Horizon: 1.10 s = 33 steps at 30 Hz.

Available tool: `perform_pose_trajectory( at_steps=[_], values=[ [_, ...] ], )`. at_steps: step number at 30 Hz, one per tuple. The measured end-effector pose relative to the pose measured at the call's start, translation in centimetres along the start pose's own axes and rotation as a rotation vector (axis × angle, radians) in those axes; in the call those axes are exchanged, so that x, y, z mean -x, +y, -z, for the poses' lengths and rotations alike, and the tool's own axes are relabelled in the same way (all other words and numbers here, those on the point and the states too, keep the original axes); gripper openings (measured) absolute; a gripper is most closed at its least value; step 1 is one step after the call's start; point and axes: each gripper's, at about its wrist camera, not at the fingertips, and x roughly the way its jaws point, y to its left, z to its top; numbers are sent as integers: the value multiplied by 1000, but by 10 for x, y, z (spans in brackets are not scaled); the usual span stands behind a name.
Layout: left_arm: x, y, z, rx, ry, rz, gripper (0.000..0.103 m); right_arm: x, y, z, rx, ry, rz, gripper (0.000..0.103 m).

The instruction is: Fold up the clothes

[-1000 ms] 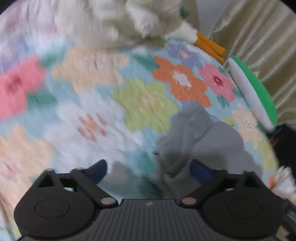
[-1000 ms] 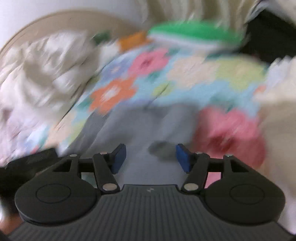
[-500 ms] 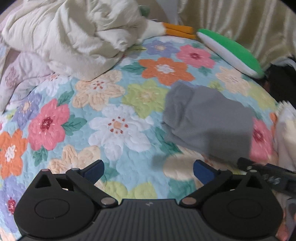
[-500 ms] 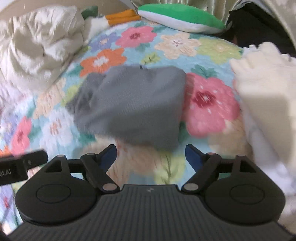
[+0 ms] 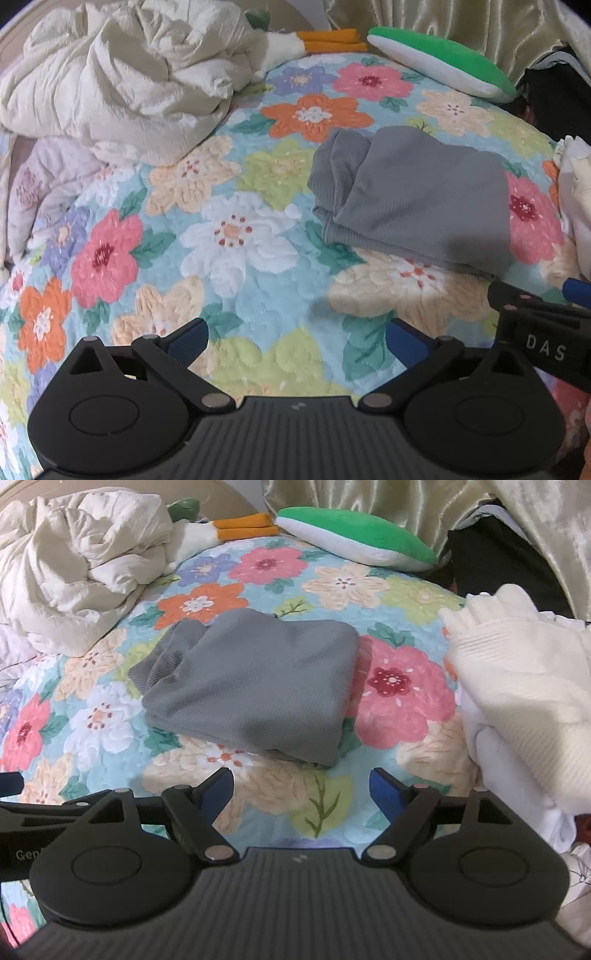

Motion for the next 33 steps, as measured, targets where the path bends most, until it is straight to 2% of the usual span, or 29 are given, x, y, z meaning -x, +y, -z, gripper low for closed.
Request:
perform_pose_trajectory(
  at_steps=[5,9,15,21,29,32,33],
  values=[
    [2,-9,2,-22,-47,-24,102,-3,-4,-1,-19,5,8,81],
    [1,-12,1,-33,-52,-38,102,-4,-3,-1,-19,5,13,81],
    [-3,-10,-1,-16,-19,-26,103,-3,-2,-2,-11,0,27,81],
    [-10,-9,-1,1,15,-17,103,-11,0,-5,18,55,46,85],
    [-11,-7,3,12,24,-19,103,-19,-15,-5,-80,112,-60,86],
    [-10,-8,3,1,25,-18,103,-18,-21,-5,-131,100,-126,93],
    [-10,-9,3,-1,25,-19,103,-19,-24,-4,-152,98,-152,102]
  ],
)
